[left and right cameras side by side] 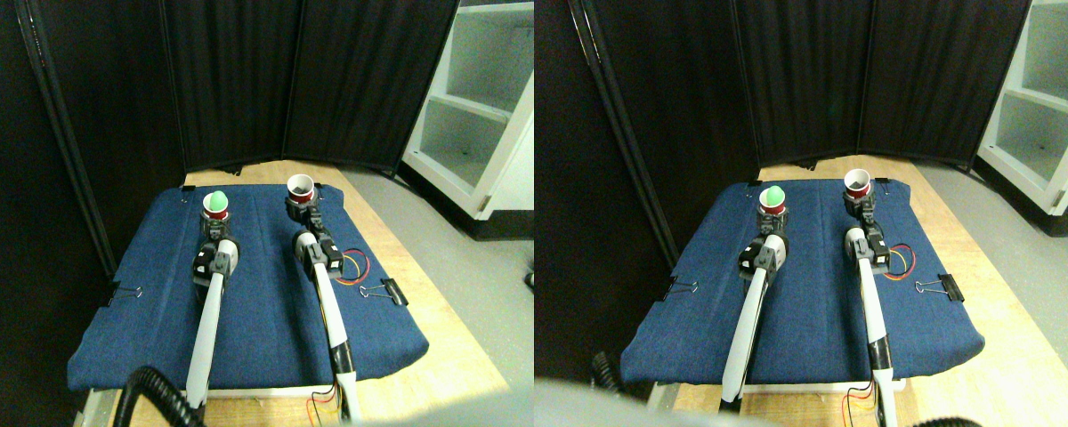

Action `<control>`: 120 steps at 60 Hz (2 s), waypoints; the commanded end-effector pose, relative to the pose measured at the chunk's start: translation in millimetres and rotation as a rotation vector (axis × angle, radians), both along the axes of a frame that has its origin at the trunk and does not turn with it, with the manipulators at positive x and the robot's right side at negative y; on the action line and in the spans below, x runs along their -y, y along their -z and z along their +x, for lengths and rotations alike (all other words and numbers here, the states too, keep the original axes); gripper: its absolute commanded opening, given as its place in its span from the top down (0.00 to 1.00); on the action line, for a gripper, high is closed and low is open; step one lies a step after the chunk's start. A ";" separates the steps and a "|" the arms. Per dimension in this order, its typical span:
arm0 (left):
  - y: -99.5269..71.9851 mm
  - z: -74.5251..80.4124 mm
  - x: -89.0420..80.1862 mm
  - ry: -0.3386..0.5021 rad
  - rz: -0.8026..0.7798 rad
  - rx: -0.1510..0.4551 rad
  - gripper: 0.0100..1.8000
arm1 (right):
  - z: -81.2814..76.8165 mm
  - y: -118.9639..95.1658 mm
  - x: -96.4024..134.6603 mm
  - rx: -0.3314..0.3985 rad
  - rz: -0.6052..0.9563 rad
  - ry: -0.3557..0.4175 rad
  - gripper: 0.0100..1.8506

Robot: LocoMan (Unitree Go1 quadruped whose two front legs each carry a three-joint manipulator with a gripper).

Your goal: Pour (bimanual)

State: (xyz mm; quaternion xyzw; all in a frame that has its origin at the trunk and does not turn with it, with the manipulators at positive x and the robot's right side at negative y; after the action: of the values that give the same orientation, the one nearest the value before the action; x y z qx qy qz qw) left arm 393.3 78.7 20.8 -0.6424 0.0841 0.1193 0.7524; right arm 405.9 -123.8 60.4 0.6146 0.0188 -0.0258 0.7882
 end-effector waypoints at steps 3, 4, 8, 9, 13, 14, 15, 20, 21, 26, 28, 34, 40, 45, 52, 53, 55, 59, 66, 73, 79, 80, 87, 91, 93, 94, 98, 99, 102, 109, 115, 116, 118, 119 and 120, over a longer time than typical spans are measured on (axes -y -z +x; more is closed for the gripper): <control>4.9 2.3 -4.8 -0.028 -0.019 0.035 0.82 | 2.5 6.0 4.5 0.040 0.020 0.024 0.83; 6.3 1.8 -5.2 -0.033 -0.021 0.032 0.82 | 3.0 8.2 5.1 0.037 0.025 0.030 0.83; 11.5 1.1 -7.6 -0.041 -0.027 0.026 0.82 | 2.7 15.1 6.2 0.017 0.024 0.055 0.83; 11.5 1.1 -7.6 -0.041 -0.027 0.026 0.82 | 2.7 15.1 6.2 0.017 0.024 0.055 0.83; 16.5 1.9 -9.9 -0.058 -0.035 0.016 0.82 | 2.6 22.5 7.3 -0.003 0.058 0.056 0.83; 17.1 2.0 -10.1 -0.056 -0.033 0.016 0.82 | 2.5 23.5 7.4 -0.007 0.065 0.059 0.83; 17.1 2.0 -10.1 -0.056 -0.033 0.016 0.82 | 2.5 23.5 7.4 -0.007 0.065 0.059 0.83; 21.7 4.5 -10.8 -0.065 -0.027 0.000 0.82 | 2.6 32.9 8.1 -0.031 0.078 0.073 0.83; 22.1 5.0 -11.0 -0.066 -0.027 -0.002 0.82 | 2.7 33.9 8.1 -0.036 0.088 0.076 0.83; 24.6 8.6 -10.7 -0.077 -0.030 -0.018 0.82 | 2.2 43.7 9.1 -0.031 0.113 0.067 0.83; 24.8 9.3 -10.1 -0.075 -0.029 -0.018 0.82 | 1.8 45.6 9.0 -0.037 0.120 0.075 0.83; 25.2 14.1 -7.6 -0.077 -0.033 -0.024 0.82 | 0.9 51.8 8.5 -0.069 0.106 0.093 0.83; 24.7 17.5 -5.9 -0.075 -0.026 -0.026 0.82 | 0.4 54.7 8.5 -0.084 0.134 0.101 0.83; 23.5 20.0 -3.1 -0.070 -0.025 -0.033 0.82 | -1.6 57.0 8.1 -0.094 0.164 0.113 0.83; 22.9 22.1 1.8 -0.073 -0.033 -0.036 0.82 | -1.5 59.5 10.0 -0.087 0.153 0.117 0.83; 23.1 21.8 3.0 -0.074 -0.037 -0.036 0.82 | -1.8 59.7 10.1 -0.088 0.151 0.122 0.83; 23.4 21.2 4.3 -0.074 -0.041 -0.035 0.82 | -2.3 59.8 10.0 -0.093 0.144 0.129 0.83; 23.8 19.9 7.7 -0.061 -0.049 -0.034 0.82 | -4.3 58.3 9.6 -0.102 0.134 0.132 0.83; 24.8 17.9 12.1 -0.065 -0.043 -0.041 0.82 | -3.8 59.3 9.8 -0.098 0.160 0.130 0.83; 28.3 16.6 13.2 -0.084 -0.071 -0.057 0.82 | -0.9 62.1 9.9 -0.090 0.155 0.127 0.83; 30.5 13.3 15.3 -0.095 -0.082 -0.057 0.82 | -1.5 63.6 9.5 -0.110 0.153 0.133 0.83; 30.8 13.1 15.4 -0.094 -0.082 -0.057 0.82 | -1.5 63.9 9.4 -0.111 0.162 0.135 0.83; 32.8 12.7 13.1 -0.100 -0.083 -0.057 0.82 | -1.4 66.4 9.1 -0.114 0.166 0.142 0.83; 33.0 12.0 11.6 -0.117 -0.075 -0.063 0.82 | -1.4 67.7 9.3 -0.114 0.161 0.144 0.83; 32.9 11.6 11.8 -0.126 -0.074 -0.065 0.82 | -1.3 67.9 9.3 -0.113 0.160 0.142 0.83; 33.3 11.1 11.9 -0.134 -0.071 -0.068 0.82 | -1.9 67.8 8.9 -0.115 0.156 0.145 0.83; 36.7 9.5 12.7 -0.143 -0.051 -0.077 0.82 | -2.7 67.9 7.6 -0.125 0.170 0.148 0.83; 38.2 9.4 12.9 -0.143 -0.045 -0.079 0.82 | -2.7 68.3 7.4 -0.123 0.166 0.143 0.83; 39.9 8.7 13.3 -0.143 -0.043 -0.083 0.82 | -2.9 68.7 6.8 -0.122 0.168 0.141 0.83; 47.5 5.9 13.8 -0.139 -0.029 -0.094 0.82 | -3.4 69.5 5.5 -0.109 0.159 0.136 0.83; 53.0 5.0 13.0 -0.137 -0.032 -0.097 0.82 | -3.2 69.5 5.6 -0.103 0.171 0.128 0.83; 53.8 5.1 12.4 -0.135 -0.032 -0.096 0.82 | -3.9 68.8 5.4 -0.111 0.171 0.135 0.83; 54.5 5.5 11.7 -0.132 -0.030 -0.090 0.82 | -4.1 68.3 5.3 -0.114 0.181 0.140 0.83; 54.0 5.1 11.8 -0.137 -0.030 -0.088 0.82 | -4.2 68.3 5.5 -0.112 0.184 0.138 0.83; 54.0 5.1 11.8 -0.137 -0.030 -0.088 0.82 | -4.2 68.3 5.5 -0.112 0.184 0.138 0.83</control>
State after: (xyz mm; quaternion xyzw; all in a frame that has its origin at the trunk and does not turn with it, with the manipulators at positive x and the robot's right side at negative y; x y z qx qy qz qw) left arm 410.1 72.0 -10.3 -0.6518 0.0949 0.1629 0.7346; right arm 399.0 -136.1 -7.6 0.6563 0.0365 -0.1194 0.7441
